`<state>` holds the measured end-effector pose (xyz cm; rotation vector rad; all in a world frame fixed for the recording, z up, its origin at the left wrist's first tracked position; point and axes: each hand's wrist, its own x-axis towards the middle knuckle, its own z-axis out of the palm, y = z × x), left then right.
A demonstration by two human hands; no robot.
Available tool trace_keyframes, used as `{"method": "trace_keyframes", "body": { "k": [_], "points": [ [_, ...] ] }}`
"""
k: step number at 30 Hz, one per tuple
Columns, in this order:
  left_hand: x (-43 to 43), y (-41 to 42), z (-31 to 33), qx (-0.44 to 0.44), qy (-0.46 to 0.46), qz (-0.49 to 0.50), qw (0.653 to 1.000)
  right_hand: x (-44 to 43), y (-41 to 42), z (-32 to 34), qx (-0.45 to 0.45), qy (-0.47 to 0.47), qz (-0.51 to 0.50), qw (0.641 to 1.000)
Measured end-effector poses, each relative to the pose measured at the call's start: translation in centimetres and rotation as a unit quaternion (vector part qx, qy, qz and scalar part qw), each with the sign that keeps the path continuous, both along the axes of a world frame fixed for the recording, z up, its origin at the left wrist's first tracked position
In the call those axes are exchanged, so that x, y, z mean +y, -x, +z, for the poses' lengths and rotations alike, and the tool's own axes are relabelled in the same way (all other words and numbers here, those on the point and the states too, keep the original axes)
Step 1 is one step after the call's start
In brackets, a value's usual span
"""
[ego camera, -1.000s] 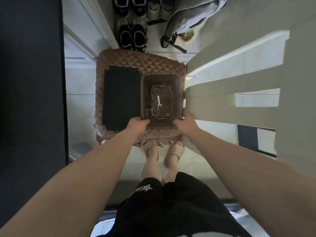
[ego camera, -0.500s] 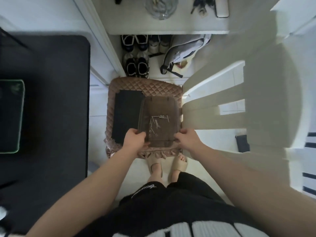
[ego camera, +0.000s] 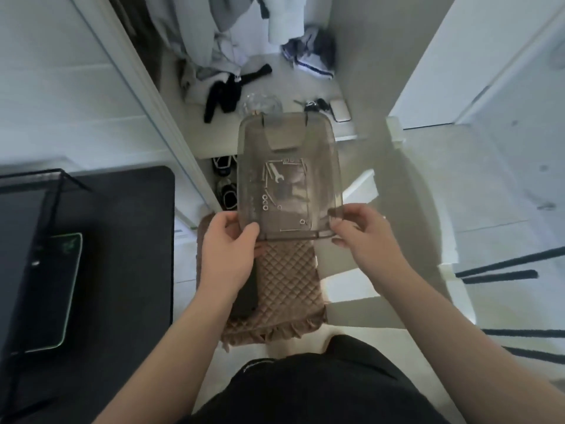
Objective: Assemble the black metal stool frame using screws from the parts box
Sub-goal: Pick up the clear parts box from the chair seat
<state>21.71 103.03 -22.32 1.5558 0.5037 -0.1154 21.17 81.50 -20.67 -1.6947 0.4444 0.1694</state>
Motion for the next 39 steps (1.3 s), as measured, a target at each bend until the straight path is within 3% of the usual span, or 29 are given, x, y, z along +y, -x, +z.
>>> {"method": "trace_keyframes", "body": {
  "k": [6,12,21,28,32,39],
  "points": [
    [-4.0,-2.0,7.2,-0.092,-0.012,-0.084,0.992,-3.8,1.8,6.6,-0.096,0.004,-0.075,0.993],
    [-11.5,-2.1,10.0,-0.124,0.023,-0.181,0.975,-9.8,6.7,9.6,-0.124,0.009,-0.161,0.979],
    [-27.3,2.3,10.2,-0.108,-0.003,-0.331,0.938,-22.7,17.2,7.6,-0.088,-0.006,-0.290,0.953],
    [-40.7,8.0,5.8,-0.019,-0.055,-0.416,0.907,-37.4,26.4,3.4,-0.004,-0.016,-0.371,0.928],
    [-47.0,10.4,1.6,0.024,-0.105,-0.477,0.872,-45.5,31.0,0.0,0.076,0.068,-0.385,0.917],
    [-54.3,12.4,-3.9,0.072,-0.186,-0.615,0.763,-53.2,35.7,-6.2,0.174,0.128,-0.318,0.923]
  ]
}}
